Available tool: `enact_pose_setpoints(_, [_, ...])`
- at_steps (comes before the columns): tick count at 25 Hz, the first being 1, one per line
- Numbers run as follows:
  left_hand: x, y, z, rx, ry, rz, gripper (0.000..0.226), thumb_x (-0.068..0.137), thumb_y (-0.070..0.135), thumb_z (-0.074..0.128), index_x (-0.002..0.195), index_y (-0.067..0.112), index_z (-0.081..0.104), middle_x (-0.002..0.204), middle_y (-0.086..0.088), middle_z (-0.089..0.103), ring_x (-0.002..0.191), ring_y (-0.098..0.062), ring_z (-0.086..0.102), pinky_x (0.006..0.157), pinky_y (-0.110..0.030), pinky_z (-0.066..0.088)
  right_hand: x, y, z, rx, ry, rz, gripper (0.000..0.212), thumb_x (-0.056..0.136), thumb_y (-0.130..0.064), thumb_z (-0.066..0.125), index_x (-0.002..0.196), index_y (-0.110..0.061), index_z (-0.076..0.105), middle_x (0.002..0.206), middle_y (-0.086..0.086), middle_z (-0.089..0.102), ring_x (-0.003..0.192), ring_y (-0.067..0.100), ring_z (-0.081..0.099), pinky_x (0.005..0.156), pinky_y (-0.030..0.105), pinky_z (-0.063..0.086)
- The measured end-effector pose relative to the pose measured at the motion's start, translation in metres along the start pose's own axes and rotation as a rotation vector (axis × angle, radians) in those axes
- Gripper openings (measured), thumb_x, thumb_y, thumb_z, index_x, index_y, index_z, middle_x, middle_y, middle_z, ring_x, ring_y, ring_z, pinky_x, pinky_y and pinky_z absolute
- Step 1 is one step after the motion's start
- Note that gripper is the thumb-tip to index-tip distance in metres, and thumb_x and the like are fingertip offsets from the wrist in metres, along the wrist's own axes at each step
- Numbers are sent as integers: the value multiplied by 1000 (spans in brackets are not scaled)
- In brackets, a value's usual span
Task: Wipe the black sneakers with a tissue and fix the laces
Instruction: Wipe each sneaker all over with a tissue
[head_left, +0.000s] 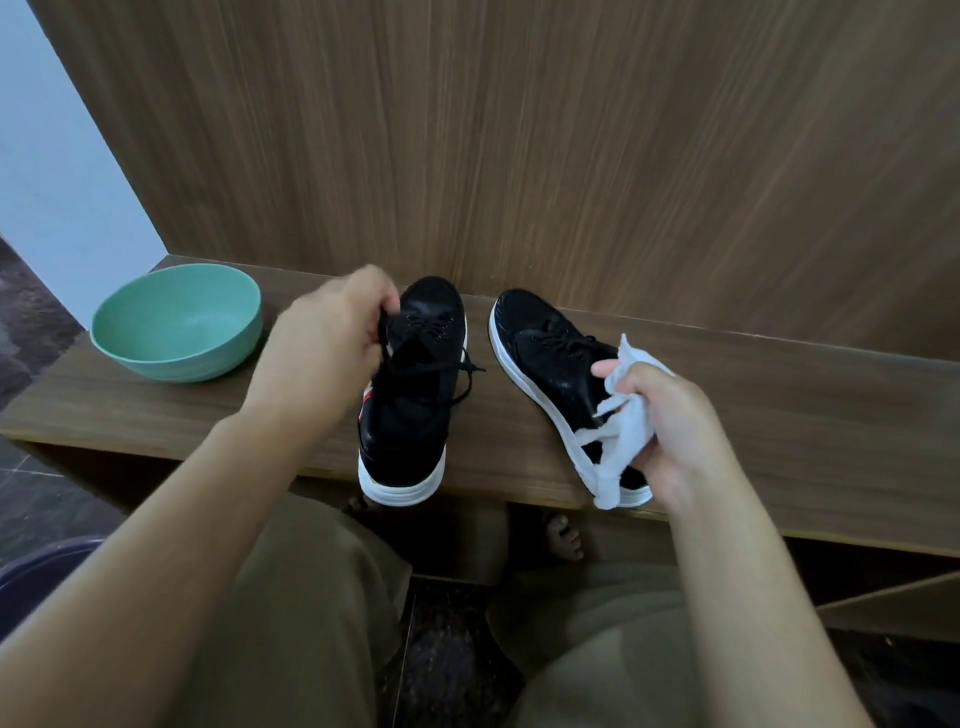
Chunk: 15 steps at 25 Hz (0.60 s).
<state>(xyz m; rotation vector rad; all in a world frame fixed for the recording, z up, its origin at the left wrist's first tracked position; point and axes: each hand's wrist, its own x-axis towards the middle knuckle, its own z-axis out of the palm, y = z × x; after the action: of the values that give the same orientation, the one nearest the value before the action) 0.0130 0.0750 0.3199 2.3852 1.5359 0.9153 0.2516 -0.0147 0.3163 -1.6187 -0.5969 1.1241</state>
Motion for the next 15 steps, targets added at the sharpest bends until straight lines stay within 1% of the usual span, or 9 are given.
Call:
enact_pose_setpoints(2, [-8,-5,9,134,-245,121,33,72,-3,56,94,22,56,82,5,61,77,-23,61,67,-36,49,3,1,0,20,0,-6,27,79,-6,46,85,-15,72,85,10,63,91,34,66,76,43,52])
enact_pose_setpoints(4, [-8,-2,12,314,-515,203,30,79,4,51,94,30,55,89,10,60,82,-17,60,70,-33,50,3,0,3,14,-3,-17,27,80,-5,47,85,-14,71,86,6,64,90,27,63,75,42,52])
enact_pose_setpoints(5, [-4,0,12,396,-620,234,27,82,5,49,90,31,54,88,10,58,81,-15,58,68,-31,49,2,0,5,7,-5,-17,26,80,-5,47,85,-14,71,86,5,64,89,25,62,76,42,52])
enact_pose_setpoints(7, [8,8,13,485,-835,262,27,82,0,46,74,25,49,74,5,50,68,-15,50,59,-27,42,1,3,7,0,-7,-5,25,80,-5,48,85,-14,71,84,5,64,85,23,62,78,43,52])
enact_pose_setpoints(9, [17,16,8,503,-1019,257,26,82,-4,42,75,17,55,70,5,48,64,-13,44,58,-24,36,1,4,8,-1,-11,7,26,80,-5,48,86,-15,72,85,6,64,86,24,62,80,44,52])
enact_pose_setpoints(10, [21,17,3,480,-1031,240,29,83,-3,43,82,18,63,74,9,52,68,-12,47,63,-23,38,1,4,7,-2,-13,9,26,80,-6,49,87,-15,72,88,7,64,89,25,62,82,45,52])
enact_pose_setpoints(11, [25,18,-6,451,-988,188,32,85,1,45,86,24,67,80,14,56,75,-9,51,70,-22,41,1,5,7,0,-13,10,26,80,-6,49,88,-15,72,91,7,64,91,24,61,83,45,51])
enact_pose_setpoints(13, [29,24,-21,403,-770,90,28,86,11,49,82,34,65,82,18,60,80,-7,56,74,-25,44,3,5,6,19,-15,3,26,81,-6,49,88,-15,72,94,6,64,95,23,60,83,45,51])
enact_pose_setpoints(15, [26,32,-15,307,-585,51,21,85,18,50,86,37,61,86,14,60,82,-12,56,74,-31,46,6,7,7,36,-28,-4,25,81,-6,49,87,-14,72,92,5,65,93,25,62,81,44,51])
